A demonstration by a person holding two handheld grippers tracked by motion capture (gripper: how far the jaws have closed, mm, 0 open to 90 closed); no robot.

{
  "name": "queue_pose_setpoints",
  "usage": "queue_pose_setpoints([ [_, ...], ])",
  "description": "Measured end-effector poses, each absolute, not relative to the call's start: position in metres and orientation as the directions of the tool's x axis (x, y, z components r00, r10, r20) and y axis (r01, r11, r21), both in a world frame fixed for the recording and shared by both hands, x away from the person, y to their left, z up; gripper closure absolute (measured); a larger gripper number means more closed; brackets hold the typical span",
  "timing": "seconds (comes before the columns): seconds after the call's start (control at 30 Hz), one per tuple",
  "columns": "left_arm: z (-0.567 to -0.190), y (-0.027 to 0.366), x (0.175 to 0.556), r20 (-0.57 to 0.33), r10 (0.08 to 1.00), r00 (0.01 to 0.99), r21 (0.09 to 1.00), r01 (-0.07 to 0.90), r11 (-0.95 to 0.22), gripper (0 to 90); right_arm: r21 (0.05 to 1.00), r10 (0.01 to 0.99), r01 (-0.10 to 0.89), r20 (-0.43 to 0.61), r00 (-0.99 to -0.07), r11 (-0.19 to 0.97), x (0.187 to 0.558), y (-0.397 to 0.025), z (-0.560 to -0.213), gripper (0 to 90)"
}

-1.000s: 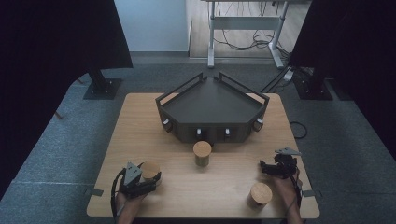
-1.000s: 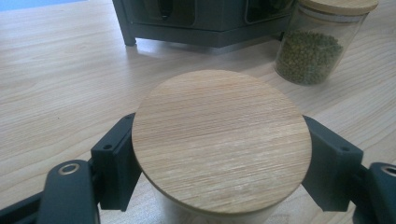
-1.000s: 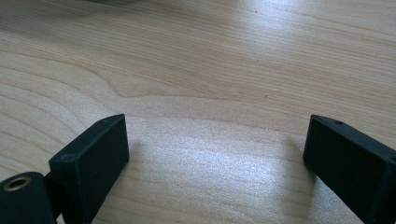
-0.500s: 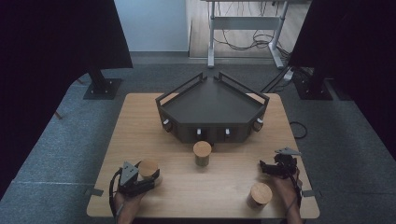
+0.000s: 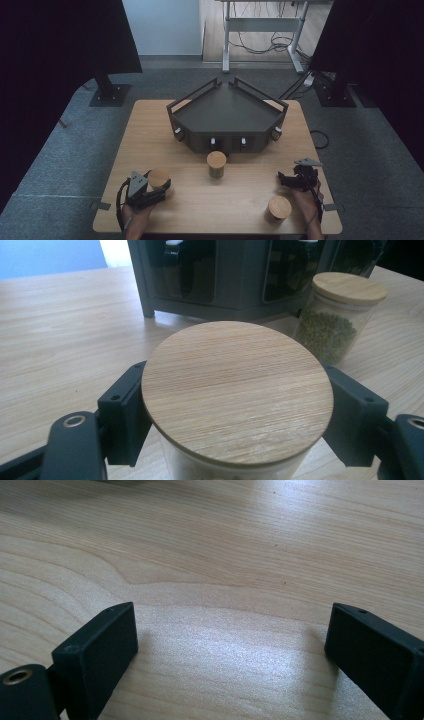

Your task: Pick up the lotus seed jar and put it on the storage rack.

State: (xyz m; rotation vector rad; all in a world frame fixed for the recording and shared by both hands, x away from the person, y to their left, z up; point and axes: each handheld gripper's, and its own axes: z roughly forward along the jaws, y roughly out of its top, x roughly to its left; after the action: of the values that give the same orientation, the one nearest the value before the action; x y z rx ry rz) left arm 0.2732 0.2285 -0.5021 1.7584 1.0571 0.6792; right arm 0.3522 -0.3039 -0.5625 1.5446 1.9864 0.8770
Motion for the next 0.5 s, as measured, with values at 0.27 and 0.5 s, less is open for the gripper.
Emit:
queue_pose_setpoints([
  [0.27,-0.497,0.228,0.2736,-0.007,0.879,0.478,0.92,0.347,-0.182,23.9,0.729,0.967,0.665,0.018,-0.254,0.161,0.3521,-0.3039,-0.5625,6.0],
  [0.5,-0.4922,0.2281,0.2749,-0.013,0.879,0.477,0.925,0.34,-0.17,23.9,0.729,0.967,0.665,0.018,-0.254,0.161,0.3521,-0.3039,-0.5625,6.0],
])
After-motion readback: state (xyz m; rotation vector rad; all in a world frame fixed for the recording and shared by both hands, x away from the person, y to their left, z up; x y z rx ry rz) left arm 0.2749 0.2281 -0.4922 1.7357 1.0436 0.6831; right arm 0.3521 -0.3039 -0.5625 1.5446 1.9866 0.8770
